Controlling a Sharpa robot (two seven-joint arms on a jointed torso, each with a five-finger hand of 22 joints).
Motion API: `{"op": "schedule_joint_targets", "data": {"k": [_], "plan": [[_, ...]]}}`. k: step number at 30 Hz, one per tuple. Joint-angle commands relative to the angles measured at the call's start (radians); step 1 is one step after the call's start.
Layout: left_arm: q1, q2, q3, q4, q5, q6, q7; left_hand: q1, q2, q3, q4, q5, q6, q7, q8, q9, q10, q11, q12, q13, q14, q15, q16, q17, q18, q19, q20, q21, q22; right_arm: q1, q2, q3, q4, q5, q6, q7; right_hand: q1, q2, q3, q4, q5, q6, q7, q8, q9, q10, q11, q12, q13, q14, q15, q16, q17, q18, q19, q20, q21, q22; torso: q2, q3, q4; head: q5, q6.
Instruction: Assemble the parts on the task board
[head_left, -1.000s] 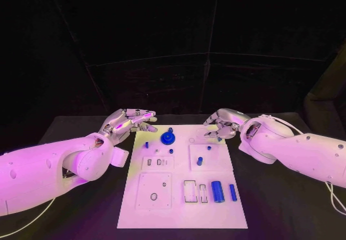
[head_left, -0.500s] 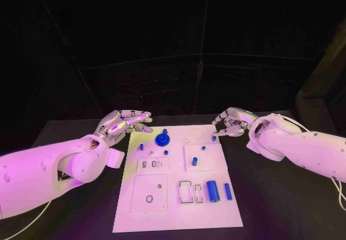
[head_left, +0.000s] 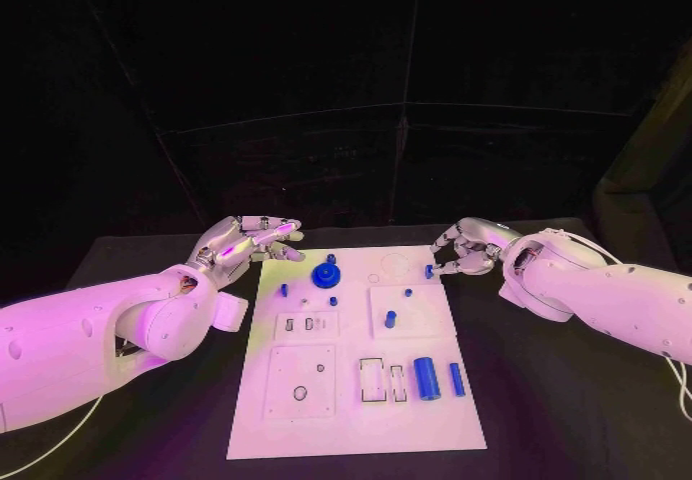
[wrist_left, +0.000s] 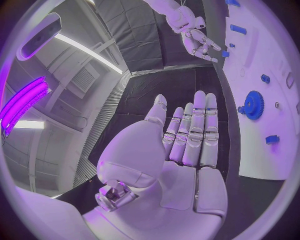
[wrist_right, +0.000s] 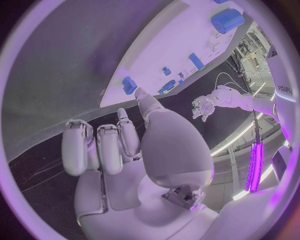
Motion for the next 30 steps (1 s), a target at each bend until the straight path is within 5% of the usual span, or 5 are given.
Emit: {"op": "schedule_joint_targets", "data": {"k": [1,30], "plan": [[0.001,0.001,0.001,-0.001,0.001,0.014,-0.005,0.000,0.006,-0.001,-0.007,0.005,0.004,0.012,-0.006,-0.001,0.001,0.003,-0.006,-0.001,-0.008,-0.003,-0.007,0.001,0.012,-0.006,0.000,-0.003,-0.002,-0.004,0.002,0.000,-0.002,-0.008,0.020,0.020,0.010,0.000,0.000,-0.008,0.005,0.006,-0.001,0.002,0.000,0.008,-0.001,0.006,0.021,0.054,-0.008,0.004,0.001,0.001,0.003,-0.002,0.001,0.005,0.000,-0.0011,-0.0001,-0.002,-0.002],[0.001,0.006,0.000,-0.009,0.001,0.017,-0.009,0.002,0.006,-0.001,-0.009,0.005,0.004,0.012,-0.007,-0.001,0.002,0.002,-0.007,-0.001,-0.008,-0.003,-0.008,0.003,0.012,-0.005,0.000,-0.004,-0.003,-0.035,0.043,0.000,-0.044,-0.023,0.034,0.025,0.043,0.037,0.019,-0.032,-0.001,0.047,-0.004,0.020,0.004,0.016,-0.006,0.016,0.033,0.056,-0.012,0.009,0.012,-0.001,0.009,-0.006,0.004,0.014,-0.001,0.0000,-0.0011,-0.001,-0.013]]}}
